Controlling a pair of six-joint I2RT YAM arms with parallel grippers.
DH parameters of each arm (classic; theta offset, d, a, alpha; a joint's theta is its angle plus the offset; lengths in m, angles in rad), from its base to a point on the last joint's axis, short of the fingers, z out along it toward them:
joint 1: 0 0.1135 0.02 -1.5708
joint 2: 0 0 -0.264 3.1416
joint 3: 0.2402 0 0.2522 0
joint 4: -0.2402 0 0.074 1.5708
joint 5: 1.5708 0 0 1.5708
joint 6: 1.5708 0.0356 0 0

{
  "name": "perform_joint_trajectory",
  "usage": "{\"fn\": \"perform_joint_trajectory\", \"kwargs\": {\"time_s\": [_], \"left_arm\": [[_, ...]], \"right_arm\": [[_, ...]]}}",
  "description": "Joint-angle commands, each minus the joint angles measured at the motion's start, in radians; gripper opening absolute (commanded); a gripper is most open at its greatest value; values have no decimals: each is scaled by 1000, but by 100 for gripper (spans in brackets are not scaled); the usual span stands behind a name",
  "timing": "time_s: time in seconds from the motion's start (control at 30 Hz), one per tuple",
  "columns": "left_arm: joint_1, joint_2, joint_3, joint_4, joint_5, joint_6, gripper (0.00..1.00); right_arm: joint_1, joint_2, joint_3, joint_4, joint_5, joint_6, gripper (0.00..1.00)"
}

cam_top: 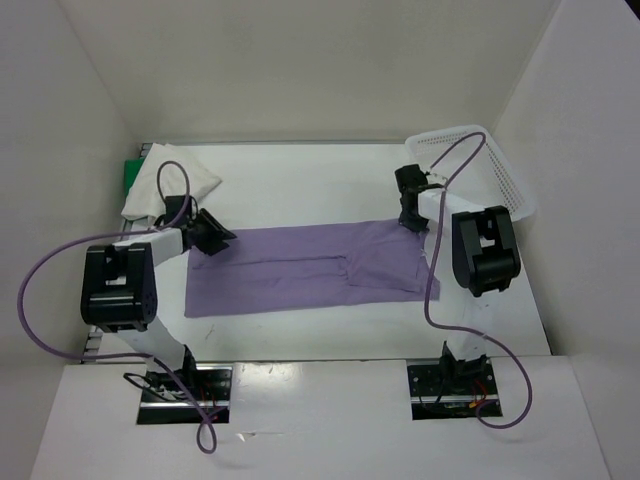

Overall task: Fold and stack the t-shirts
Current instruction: Fold the other side of the tshirt into a rectangle

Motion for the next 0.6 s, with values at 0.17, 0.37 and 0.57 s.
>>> {"fn": "perform_joint_trajectory", "kwargs": {"time_s": [0.17, 0.37, 0.57], "left_arm": [[153, 0, -80, 31, 49, -45, 46], [205, -78, -98, -6, 64, -45, 46], [205, -227, -87, -26, 121, -72, 46]], "right_arm": [[-16, 80, 77, 84, 258, -27, 2], [-26, 58, 86, 84, 267, -38, 1], [20, -126, 77, 45, 191, -52, 16]]}}
